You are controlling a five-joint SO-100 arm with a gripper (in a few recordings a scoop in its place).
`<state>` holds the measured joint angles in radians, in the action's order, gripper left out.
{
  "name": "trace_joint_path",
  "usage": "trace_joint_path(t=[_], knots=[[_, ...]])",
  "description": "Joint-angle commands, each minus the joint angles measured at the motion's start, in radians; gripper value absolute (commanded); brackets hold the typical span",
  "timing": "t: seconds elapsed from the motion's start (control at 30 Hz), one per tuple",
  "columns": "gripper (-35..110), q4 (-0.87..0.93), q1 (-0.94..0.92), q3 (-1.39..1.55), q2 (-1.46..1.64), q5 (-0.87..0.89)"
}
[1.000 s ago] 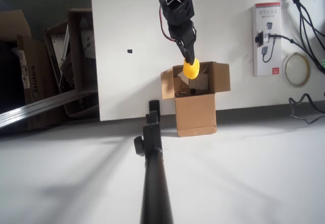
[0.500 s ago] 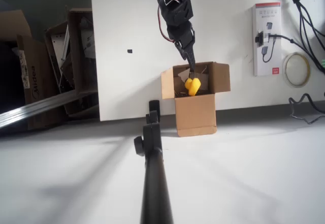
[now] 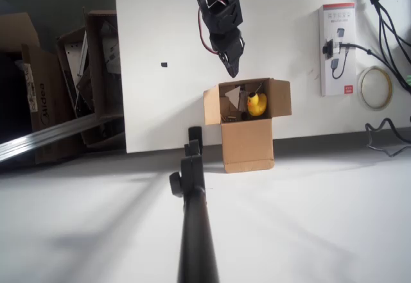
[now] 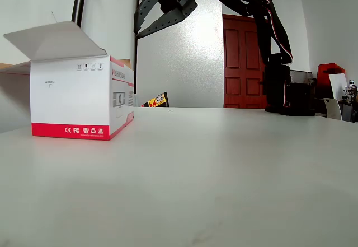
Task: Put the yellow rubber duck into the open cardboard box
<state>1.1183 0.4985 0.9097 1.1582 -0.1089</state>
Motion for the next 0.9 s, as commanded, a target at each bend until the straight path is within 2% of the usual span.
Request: trace_joint_path(t=[0.0, 0.53, 0.87], knots=[[-1, 0.006, -0.009, -0.048, 0.034, -0.008], [-1, 0.146, -0.044, -0.049, 0.239, -0.049], [0, 0.331, -0.173, -0.038, 0.454, -0.081]])
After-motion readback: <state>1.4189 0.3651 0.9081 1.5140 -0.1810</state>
